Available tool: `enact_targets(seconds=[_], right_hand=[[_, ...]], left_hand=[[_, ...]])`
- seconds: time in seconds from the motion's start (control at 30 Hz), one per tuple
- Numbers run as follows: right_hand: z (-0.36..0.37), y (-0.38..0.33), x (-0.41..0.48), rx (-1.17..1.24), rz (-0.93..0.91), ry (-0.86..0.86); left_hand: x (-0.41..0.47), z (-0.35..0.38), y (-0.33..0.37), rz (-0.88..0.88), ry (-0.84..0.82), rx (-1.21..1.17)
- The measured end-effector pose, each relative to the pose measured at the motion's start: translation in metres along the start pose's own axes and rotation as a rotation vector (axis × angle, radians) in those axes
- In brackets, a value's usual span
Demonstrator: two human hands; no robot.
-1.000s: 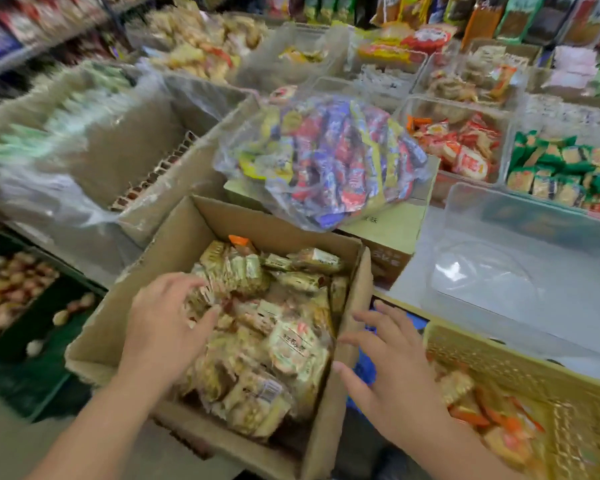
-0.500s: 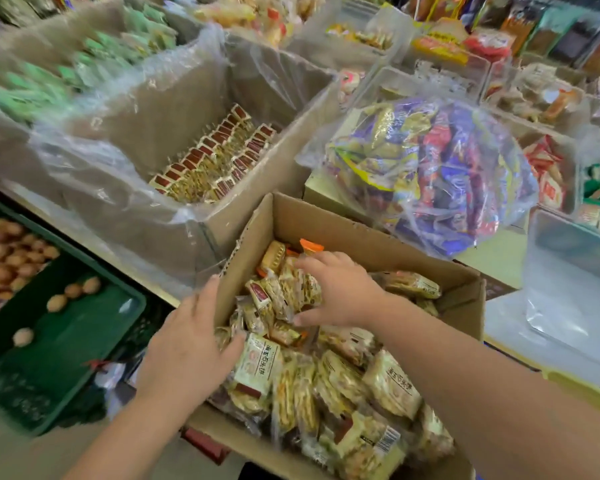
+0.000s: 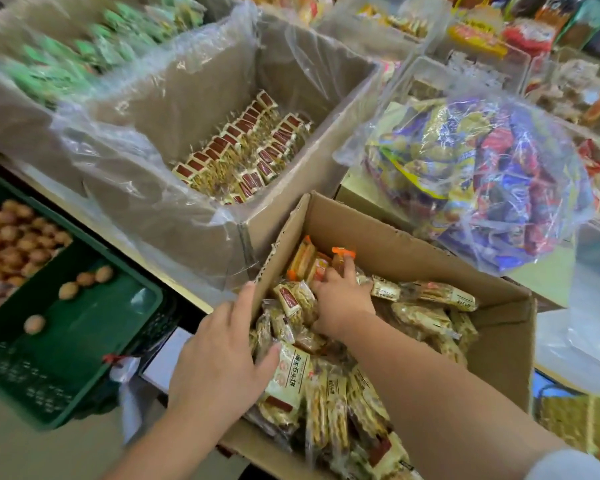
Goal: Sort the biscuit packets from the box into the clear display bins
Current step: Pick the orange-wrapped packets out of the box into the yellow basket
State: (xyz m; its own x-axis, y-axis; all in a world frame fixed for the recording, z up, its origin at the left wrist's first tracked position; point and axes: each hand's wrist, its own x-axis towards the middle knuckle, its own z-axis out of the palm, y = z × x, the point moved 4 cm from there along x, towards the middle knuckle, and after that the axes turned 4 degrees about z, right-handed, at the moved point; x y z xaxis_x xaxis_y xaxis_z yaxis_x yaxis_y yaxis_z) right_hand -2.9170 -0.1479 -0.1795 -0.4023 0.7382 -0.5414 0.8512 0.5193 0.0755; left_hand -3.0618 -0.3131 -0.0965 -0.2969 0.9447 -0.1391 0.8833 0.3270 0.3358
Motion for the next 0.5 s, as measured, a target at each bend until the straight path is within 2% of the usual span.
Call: enact_targets(seconds=[0.23,0.37,0.5], right_hand=[[-0.026,0.04,-0.051,0.277,-0.121,0.192],[-0.055,0.069,-0.111,0.473,-0.137,0.467],[-0.073,0.103,-0.181,0.58,-0.098,0.676]], left_hand=[[0.001,0.001,-0.005,-0.009,-0.019,-0.041],[0.003,-0.007,0.001,0.004,-0.017,-0.05],[0.01,-0.028,0.023,0.115,0.129,-0.171]])
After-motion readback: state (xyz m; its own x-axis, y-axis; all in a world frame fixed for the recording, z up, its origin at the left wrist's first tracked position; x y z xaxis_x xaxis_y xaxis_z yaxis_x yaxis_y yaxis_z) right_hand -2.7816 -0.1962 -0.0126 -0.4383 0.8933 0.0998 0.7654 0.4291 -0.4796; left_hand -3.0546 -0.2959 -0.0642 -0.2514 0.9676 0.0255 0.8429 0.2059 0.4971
